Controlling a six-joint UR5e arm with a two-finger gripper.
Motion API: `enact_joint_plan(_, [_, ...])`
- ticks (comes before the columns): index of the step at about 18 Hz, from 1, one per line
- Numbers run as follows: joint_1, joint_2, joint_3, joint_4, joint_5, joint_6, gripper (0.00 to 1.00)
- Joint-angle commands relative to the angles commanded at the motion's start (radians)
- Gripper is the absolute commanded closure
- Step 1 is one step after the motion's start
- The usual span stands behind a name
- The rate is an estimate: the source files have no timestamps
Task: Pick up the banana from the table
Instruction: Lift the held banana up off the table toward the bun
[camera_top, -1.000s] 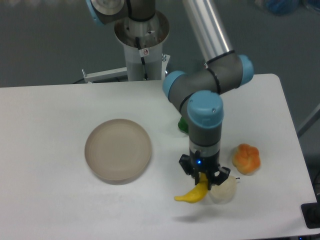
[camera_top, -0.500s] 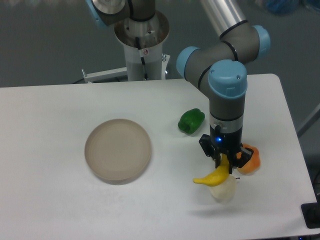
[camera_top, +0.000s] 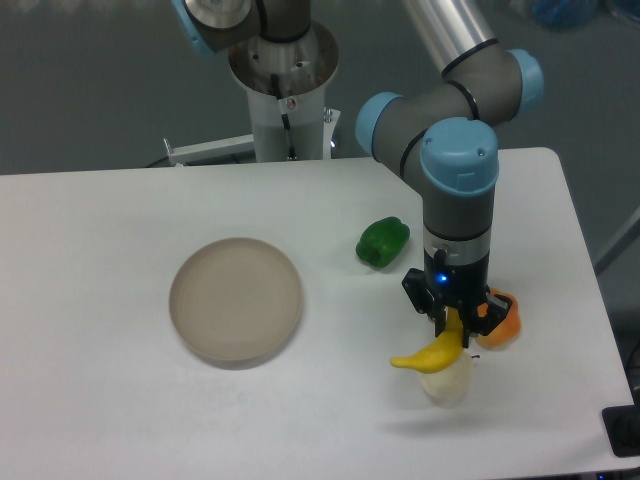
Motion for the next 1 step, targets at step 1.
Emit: enact_joint_plan(1, [0.0, 0.0, 0.0, 0.0, 0.0, 0.0, 0.61])
